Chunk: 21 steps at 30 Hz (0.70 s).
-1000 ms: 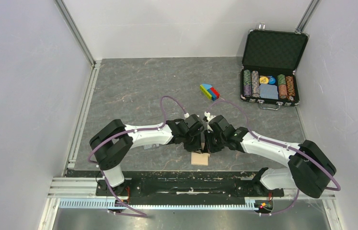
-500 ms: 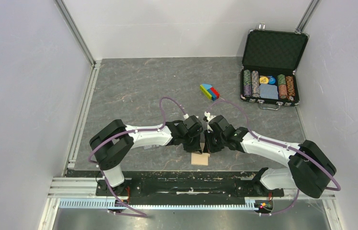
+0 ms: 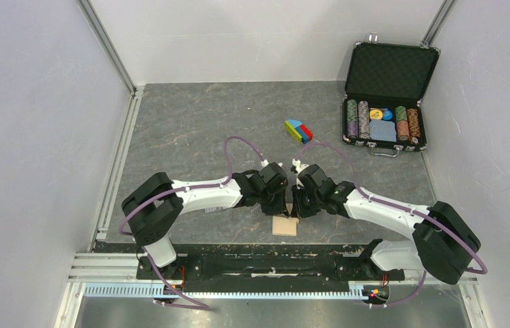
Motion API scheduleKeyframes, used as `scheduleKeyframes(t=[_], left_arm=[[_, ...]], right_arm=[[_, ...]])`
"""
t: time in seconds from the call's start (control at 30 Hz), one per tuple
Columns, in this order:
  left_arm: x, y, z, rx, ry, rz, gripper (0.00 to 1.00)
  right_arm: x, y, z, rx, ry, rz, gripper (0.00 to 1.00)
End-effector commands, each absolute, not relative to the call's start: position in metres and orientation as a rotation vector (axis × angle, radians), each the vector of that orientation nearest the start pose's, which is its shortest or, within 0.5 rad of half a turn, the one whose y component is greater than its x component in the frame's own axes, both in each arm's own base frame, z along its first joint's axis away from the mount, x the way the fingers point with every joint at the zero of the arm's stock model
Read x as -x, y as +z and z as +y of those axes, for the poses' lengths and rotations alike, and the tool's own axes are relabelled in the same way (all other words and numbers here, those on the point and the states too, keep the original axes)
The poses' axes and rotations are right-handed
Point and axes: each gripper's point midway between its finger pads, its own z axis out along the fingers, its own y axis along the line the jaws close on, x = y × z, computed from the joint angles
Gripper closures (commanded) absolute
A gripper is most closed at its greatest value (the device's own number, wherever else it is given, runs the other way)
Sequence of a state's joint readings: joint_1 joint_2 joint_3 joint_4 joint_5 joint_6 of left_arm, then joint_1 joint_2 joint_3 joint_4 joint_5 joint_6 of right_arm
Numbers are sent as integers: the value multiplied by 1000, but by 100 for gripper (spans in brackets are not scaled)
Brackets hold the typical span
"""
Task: Put the credit cards into the card holder
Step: Close the card holder at the center of the board.
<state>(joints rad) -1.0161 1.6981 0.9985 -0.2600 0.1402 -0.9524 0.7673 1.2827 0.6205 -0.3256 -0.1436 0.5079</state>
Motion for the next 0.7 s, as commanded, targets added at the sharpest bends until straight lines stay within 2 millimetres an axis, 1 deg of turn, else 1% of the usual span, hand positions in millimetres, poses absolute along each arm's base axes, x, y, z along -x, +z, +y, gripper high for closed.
scheduleKeyframes(t=[0.0, 0.23, 0.67], left_arm=[[-162, 61, -368, -122, -868, 2769, 98], [-160, 52, -363, -106, -835, 2791, 98], [-156, 41, -362, -111, -825, 2825, 98]], right_arm=[[-184, 58, 234, 392, 647, 2589, 100], [-183, 55, 236, 392, 665, 2591, 100], [-179, 43, 242, 400, 686, 2613, 100]])
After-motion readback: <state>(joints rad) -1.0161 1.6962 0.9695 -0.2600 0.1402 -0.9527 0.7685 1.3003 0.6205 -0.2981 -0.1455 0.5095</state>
